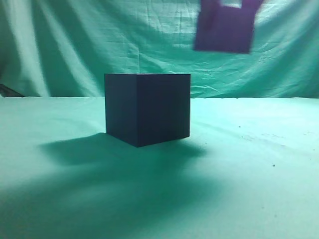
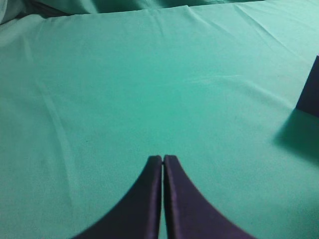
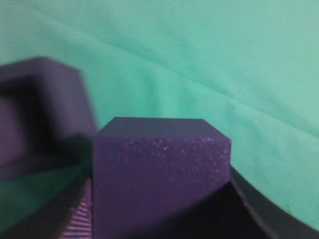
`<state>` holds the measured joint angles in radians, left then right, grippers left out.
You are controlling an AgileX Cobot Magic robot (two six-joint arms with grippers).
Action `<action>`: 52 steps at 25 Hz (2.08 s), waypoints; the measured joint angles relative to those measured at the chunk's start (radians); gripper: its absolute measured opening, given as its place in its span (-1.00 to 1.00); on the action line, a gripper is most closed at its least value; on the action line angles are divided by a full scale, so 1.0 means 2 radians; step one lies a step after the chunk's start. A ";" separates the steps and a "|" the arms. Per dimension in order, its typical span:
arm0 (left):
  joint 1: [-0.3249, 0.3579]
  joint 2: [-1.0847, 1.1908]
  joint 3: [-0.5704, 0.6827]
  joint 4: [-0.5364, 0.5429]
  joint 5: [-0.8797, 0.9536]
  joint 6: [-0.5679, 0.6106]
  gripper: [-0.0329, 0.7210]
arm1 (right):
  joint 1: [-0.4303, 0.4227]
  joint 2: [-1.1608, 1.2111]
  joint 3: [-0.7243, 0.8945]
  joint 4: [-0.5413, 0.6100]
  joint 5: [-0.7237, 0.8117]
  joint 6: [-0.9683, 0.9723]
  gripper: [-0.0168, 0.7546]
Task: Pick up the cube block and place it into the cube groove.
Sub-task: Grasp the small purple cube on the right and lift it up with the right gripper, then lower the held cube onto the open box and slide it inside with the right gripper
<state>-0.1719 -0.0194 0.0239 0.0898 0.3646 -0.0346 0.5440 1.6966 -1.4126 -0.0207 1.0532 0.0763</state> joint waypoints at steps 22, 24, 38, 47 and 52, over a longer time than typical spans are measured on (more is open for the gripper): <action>0.000 0.000 0.000 0.000 0.000 0.000 -0.91 | 0.106 0.091 -0.100 0.023 0.014 -0.037 0.16; 0.000 0.000 0.000 0.000 0.000 0.000 -0.91 | 0.106 0.098 -0.100 0.023 0.013 -0.044 0.16; 0.000 0.000 0.000 0.000 0.000 0.000 -0.91 | 0.106 0.106 -0.106 0.021 0.057 -0.062 0.16; 0.000 0.000 0.000 0.000 0.000 0.000 -0.91 | 0.106 0.106 -0.105 0.021 0.045 -0.063 0.16; 0.000 0.000 0.000 0.000 0.000 0.000 -0.91 | 0.106 0.106 -0.105 0.021 0.050 -0.063 0.16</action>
<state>-0.1719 -0.0194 0.0239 0.0898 0.3646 -0.0346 0.7559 1.9085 -1.6224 0.0216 1.1535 -0.0492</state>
